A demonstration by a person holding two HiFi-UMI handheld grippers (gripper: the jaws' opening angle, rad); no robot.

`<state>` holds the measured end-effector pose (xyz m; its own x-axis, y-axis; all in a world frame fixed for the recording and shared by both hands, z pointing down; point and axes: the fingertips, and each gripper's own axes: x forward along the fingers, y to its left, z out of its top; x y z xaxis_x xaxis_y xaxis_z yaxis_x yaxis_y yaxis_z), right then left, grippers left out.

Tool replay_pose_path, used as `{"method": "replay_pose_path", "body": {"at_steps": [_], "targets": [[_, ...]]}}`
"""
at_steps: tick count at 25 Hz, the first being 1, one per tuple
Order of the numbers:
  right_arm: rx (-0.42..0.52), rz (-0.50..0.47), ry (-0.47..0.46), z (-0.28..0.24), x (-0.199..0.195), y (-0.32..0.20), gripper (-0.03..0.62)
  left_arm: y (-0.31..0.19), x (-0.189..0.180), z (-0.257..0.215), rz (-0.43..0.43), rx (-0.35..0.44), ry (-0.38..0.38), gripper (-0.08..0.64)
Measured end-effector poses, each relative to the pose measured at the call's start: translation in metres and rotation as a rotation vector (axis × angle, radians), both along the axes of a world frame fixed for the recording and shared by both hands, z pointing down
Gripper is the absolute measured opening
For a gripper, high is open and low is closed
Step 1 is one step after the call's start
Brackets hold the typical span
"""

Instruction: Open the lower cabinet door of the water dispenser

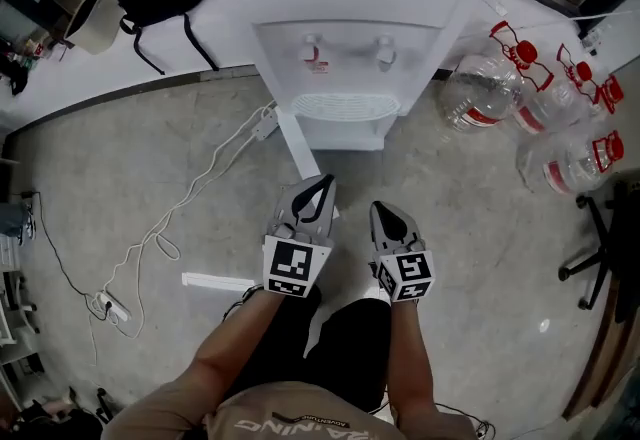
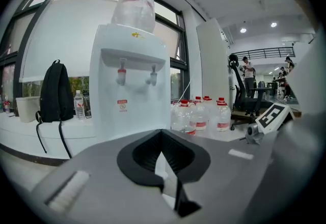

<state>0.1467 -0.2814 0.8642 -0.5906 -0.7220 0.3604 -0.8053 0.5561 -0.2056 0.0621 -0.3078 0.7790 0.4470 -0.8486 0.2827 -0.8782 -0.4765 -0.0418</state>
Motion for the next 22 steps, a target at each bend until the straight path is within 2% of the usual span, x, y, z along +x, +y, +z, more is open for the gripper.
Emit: {"method": "replay_pose_path", "body": {"at_steps": [3, 8, 13, 18, 22], "targets": [[-0.001, 0.014, -0.006, -0.051, -0.005, -0.004, 0.011, 0.004, -0.010, -0.044, -0.003, -0.029, -0.007, 0.008], [0.067, 0.041, -0.005, -0.164, -0.013, -0.012, 0.011, 0.015, -0.025, -0.121, -0.026, -0.072, -0.003, 0.008], [0.068, 0.054, -0.003, -0.264, -0.009, -0.006, 0.011, 0.028, -0.034, -0.208, -0.041, -0.084, 0.006, 0.008], [0.078, 0.048, 0.034, -0.357, -0.008, 0.012, 0.011, 0.040, -0.042, -0.299, -0.052, -0.071, 0.030, 0.008], [0.085, 0.048, 0.051, -0.424, -0.011, 0.033, 0.011, 0.054, -0.049, -0.371, -0.046, -0.023, 0.049, 0.008]]}}
